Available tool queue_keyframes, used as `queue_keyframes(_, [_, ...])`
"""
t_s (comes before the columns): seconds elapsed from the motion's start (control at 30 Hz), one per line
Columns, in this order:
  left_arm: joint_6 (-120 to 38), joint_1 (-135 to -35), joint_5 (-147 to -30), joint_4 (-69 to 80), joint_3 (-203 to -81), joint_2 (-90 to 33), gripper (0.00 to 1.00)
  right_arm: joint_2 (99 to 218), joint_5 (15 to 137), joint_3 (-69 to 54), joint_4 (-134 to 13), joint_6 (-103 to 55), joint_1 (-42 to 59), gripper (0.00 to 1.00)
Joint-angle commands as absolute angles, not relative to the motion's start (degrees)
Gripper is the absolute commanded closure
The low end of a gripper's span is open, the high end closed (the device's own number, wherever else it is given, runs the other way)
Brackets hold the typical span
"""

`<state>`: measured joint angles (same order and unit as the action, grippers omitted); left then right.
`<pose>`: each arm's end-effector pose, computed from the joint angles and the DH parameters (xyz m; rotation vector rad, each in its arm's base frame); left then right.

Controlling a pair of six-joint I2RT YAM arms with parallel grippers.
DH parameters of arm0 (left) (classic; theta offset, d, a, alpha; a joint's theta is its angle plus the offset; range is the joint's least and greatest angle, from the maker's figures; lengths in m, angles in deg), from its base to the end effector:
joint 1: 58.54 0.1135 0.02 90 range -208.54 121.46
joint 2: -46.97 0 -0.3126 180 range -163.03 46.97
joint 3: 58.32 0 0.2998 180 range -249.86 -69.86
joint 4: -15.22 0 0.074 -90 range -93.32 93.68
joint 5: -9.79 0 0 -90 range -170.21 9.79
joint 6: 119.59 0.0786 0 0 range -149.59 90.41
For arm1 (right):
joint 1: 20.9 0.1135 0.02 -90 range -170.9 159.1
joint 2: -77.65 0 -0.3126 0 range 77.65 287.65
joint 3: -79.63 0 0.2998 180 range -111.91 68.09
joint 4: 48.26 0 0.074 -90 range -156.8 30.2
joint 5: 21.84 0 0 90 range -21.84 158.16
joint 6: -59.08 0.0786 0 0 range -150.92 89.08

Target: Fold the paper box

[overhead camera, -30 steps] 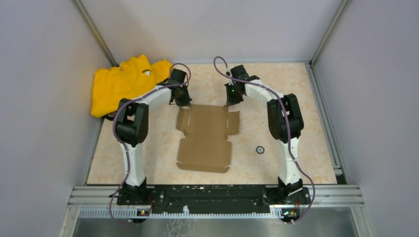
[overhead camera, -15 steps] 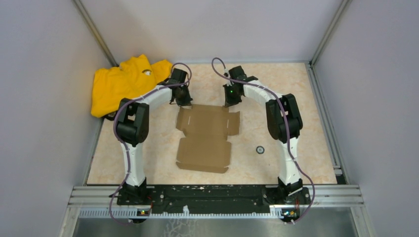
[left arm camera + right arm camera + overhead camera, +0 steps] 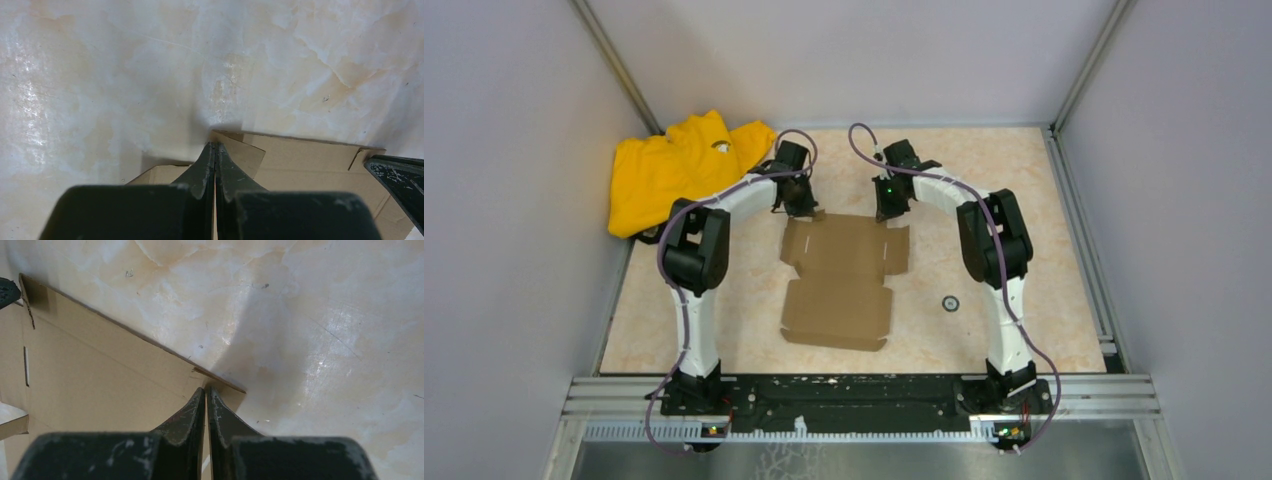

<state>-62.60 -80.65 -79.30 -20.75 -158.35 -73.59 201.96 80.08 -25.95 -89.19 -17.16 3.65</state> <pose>0.5044 -0.2036 0.1503 -0.2526 2.5827 -0.3431 0.4993 0.2459 0.1452 -0.3256 2.6459 0.4999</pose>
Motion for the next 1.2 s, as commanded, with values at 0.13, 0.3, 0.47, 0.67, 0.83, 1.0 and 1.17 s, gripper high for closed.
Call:
queue_keyframes(0.13, [-63.6,-82.3,-79.9,-20.5,-160.5,-75.7,1.00,203.1,80.0,-23.3,-87.1,-16.6,4.9,0.95])
queue_keyframes(0.3, [-63.7,-82.9,-79.9,-20.5,-159.9,-76.3,1.00,203.1,79.9,-22.4,-86.6,-16.5,5.0,0.95])
queue_keyframes(0.47, [-63.9,-83.7,-79.7,-20.1,-158.8,-76.8,1.00,203.0,79.5,-21.3,-86.3,-16.5,5.0,0.95])
queue_keyframes(0.67, [-64.3,-84.7,-79.3,-19.5,-157.1,-76.8,1.00,202.7,78.6,-20.2,-86.0,-16.4,5.0,0.95])
queue_keyframes(0.83, [-64.2,-84.9,-79.9,-17.8,-155.8,-77.2,1.00,203.1,77.5,-20.6,-86.8,-16.6,5.0,0.95])
queue_keyframes(1.0, [-61.8,-84.3,-82.1,-16.9,-159.2,-76.6,1.00,202.7,77.3,-22.9,-88.4,-17.3,5.0,0.95])
queue_keyframes(1.17, [-59.6,-81.7,-83.4,-19.6,-164.7,-71.5,0.93,197.3,75.2,-28.1,-91.6,-18.8,4.8,0.84])
